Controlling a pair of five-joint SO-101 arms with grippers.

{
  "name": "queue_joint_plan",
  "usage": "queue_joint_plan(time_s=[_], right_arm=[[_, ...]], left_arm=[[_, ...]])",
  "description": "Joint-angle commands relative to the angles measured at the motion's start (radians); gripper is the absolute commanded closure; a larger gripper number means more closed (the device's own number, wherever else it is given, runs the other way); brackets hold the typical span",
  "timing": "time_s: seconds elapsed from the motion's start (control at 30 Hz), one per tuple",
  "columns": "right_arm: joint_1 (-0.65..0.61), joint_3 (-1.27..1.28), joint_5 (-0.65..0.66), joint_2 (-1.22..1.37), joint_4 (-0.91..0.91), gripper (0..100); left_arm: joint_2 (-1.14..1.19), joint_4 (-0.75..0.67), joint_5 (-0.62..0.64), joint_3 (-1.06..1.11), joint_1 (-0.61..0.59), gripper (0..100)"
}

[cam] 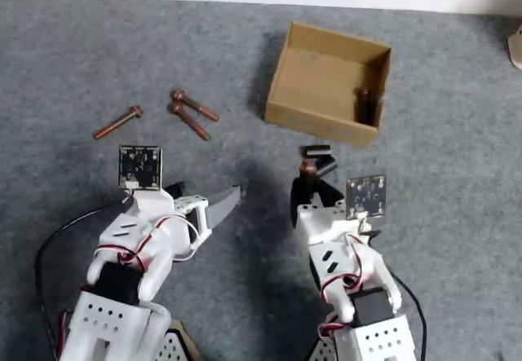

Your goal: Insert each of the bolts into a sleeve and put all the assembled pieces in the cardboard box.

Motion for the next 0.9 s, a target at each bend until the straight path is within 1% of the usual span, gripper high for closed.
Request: queue_joint_plan(time_s=[0.0, 0.43, 0.5, 0.7, 0.87], right_arm=[[0.042, -0.110, 0.008, 0.119, 0.002, 99.5], [0.162, -0.682, 0.012, 0.771, 0.001, 99.5], [0.171, -0.765, 0.012, 0.862, 0.001, 99.5], [0.200, -1.017, 0.012, 1.118, -0.001, 99.5], [0.219, -1.204, 0.012, 1.325, 0.001, 99.5]], left_arm=[[-0.027, -0.025, -0.008, 0.008, -0.012, 65], [-0.024, -0.028, -0.008, 0.033, -0.012, 65], [-0.030, -0.029, -0.009, 0.041, -0.012, 65], [-0.025, -0.091, -0.009, 0.074, -0.012, 65], [-0.027, -0.091, -0.009, 0.076, -0.012, 65]])
